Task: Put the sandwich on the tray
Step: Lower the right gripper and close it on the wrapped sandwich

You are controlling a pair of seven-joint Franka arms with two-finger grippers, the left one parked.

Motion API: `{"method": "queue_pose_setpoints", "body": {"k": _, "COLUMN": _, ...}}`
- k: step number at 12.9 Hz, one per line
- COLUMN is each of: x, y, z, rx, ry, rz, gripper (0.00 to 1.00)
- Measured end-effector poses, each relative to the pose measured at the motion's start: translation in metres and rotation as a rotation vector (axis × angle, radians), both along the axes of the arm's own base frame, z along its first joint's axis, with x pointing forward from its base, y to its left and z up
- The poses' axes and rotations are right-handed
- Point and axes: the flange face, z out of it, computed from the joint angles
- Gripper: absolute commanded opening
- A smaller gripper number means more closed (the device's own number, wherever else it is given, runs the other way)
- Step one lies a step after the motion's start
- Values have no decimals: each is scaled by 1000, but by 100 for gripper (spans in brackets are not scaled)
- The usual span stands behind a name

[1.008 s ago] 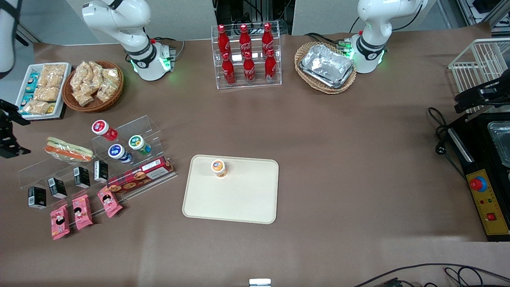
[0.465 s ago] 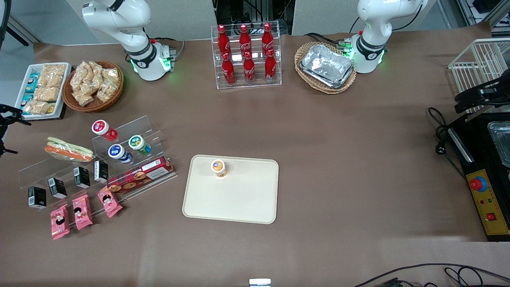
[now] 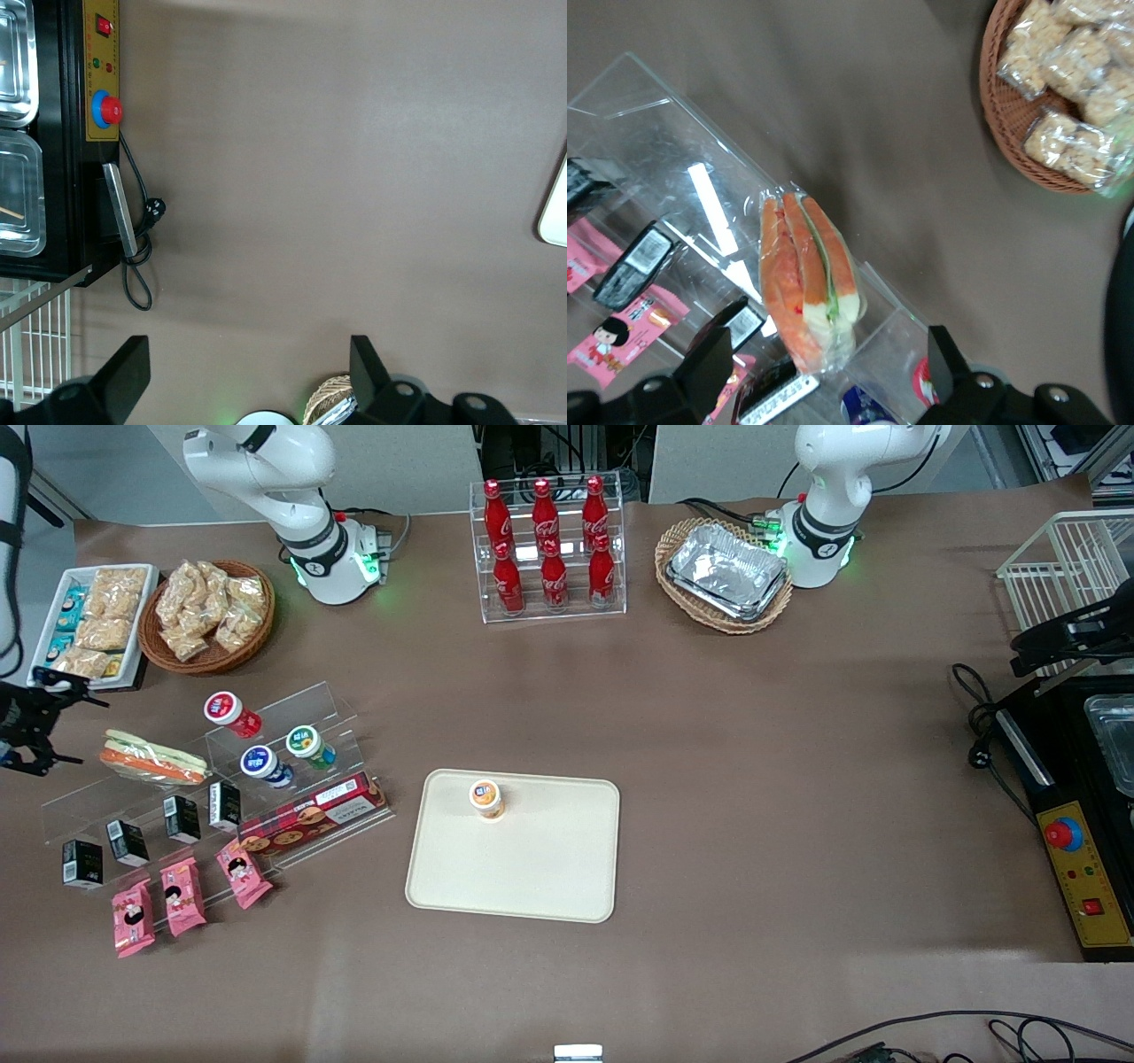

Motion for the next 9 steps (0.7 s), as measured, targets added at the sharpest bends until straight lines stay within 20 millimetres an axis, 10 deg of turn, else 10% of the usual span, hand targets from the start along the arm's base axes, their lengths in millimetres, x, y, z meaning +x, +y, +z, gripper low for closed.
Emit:
{"method": "queue_pose_setpoints", "body": {"k": 6, "x": -17, "y": 5, "z": -47, "rx": -20, "ry": -67, "rz": -14, "gripper": 93}}
{"method": "queue_pose_setpoints", "body": {"k": 9, "x": -23, "y": 10, "z": -70, "rx": -31, "ry": -90, "rz": -19, "gripper": 71}}
